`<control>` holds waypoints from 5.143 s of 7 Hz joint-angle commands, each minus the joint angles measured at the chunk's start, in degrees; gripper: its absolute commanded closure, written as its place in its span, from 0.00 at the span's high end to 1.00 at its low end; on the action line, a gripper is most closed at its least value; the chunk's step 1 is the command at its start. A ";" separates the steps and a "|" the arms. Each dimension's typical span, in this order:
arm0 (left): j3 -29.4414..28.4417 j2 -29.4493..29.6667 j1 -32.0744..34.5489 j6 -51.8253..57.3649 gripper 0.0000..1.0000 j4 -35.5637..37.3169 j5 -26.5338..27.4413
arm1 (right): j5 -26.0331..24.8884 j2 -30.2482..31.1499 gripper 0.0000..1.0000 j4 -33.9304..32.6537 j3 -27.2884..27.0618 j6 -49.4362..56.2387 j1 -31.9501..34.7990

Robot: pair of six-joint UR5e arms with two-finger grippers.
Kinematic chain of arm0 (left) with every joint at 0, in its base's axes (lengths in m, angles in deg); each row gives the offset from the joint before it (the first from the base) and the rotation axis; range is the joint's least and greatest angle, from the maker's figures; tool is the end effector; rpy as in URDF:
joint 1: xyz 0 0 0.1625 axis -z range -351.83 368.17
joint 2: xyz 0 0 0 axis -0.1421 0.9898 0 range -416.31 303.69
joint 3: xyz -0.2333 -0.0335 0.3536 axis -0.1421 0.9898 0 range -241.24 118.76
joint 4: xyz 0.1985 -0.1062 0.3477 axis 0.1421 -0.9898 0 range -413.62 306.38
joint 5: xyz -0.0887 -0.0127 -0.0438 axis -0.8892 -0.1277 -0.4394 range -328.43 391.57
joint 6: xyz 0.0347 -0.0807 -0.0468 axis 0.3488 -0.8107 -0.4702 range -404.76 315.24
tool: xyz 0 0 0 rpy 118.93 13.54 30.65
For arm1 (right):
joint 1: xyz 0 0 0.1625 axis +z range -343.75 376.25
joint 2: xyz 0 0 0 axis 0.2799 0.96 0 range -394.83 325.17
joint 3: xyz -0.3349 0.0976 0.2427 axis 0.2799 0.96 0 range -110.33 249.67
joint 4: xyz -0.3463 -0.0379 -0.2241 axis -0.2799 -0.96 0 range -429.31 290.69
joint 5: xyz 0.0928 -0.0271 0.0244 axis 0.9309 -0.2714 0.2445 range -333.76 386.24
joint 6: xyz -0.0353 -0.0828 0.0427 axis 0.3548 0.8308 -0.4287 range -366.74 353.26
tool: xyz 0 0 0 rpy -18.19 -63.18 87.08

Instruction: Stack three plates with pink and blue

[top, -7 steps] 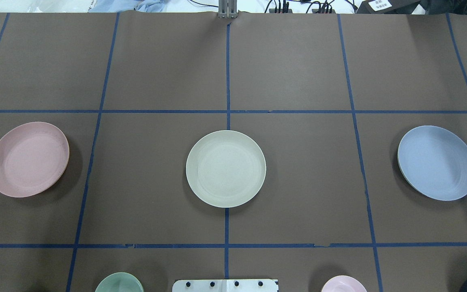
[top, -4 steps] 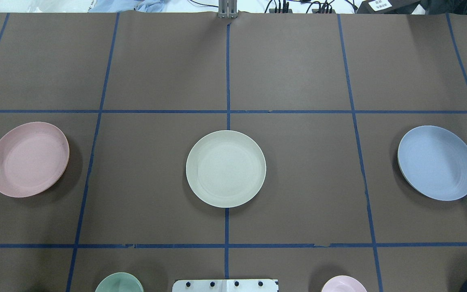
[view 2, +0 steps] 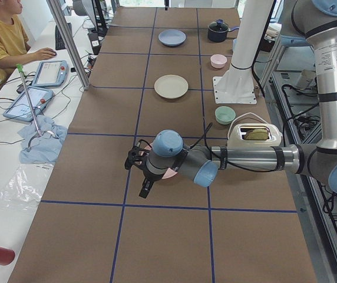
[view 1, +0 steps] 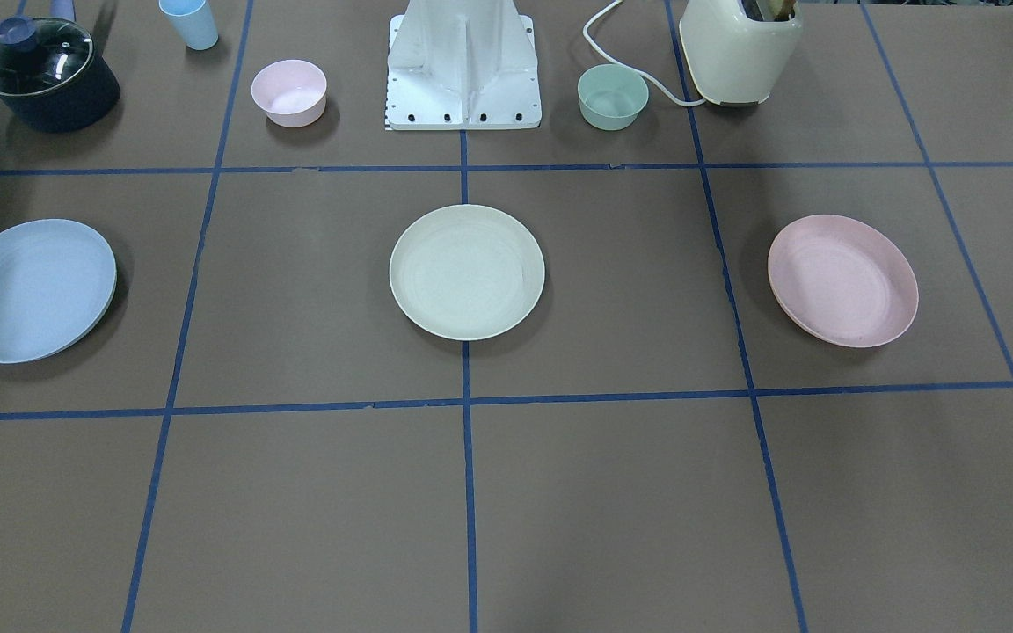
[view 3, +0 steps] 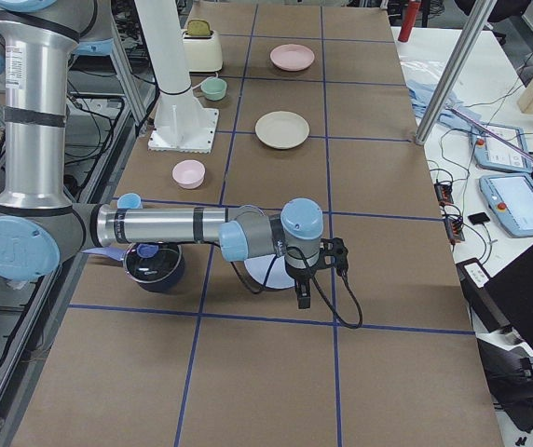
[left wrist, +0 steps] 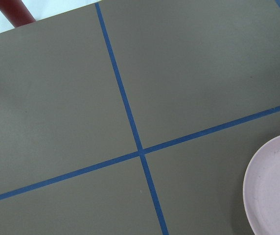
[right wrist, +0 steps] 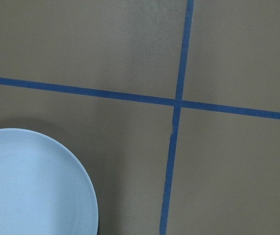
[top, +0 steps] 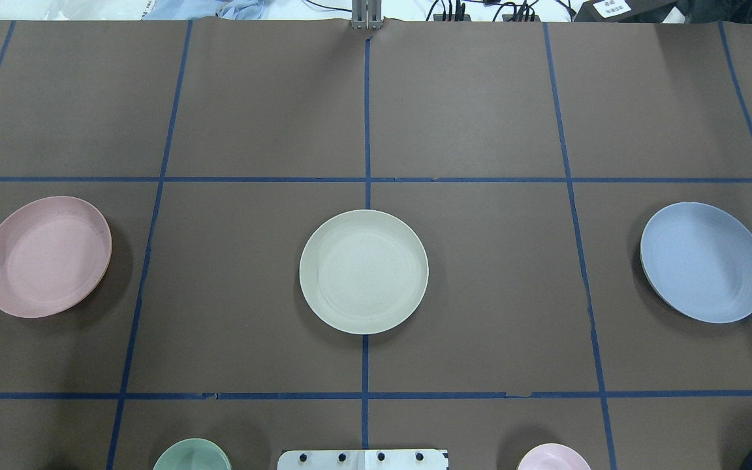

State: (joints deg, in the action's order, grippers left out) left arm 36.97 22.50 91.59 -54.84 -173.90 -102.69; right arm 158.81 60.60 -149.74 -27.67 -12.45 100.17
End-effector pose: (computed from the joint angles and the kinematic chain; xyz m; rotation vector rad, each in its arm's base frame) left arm -0.0141 -0.4350 0.6173 0.3378 0.8143 0.1268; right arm 0.0164 -0.4685 0.6244 0.1138 -0.7563 -0.0807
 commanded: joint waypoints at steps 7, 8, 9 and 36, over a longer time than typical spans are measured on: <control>-10.12 5.03 -19.34 -19.53 0.99 -9.62 -2.41 | 0.05 -0.69 1.00 0.09 1.54 0.00 -0.33; -12.40 6.43 -19.43 -21.18 0.98 -9.88 -2.41 | 0.05 -0.69 1.00 0.09 1.63 0.00 -0.33; -13.38 6.44 -20.13 -21.55 0.98 -12.67 -2.33 | 0.05 -0.69 1.00 0.09 1.63 0.00 -0.33; -8.12 37.73 -49.67 -75.17 0.71 -15.60 10.77 | 3.22 -0.07 1.00 12.75 1.54 -7.03 -7.63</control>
State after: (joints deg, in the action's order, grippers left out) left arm 29.04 60.19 41.99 -130.05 -189.40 -91.88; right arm 162.00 60.53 -136.92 -26.13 -19.48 92.54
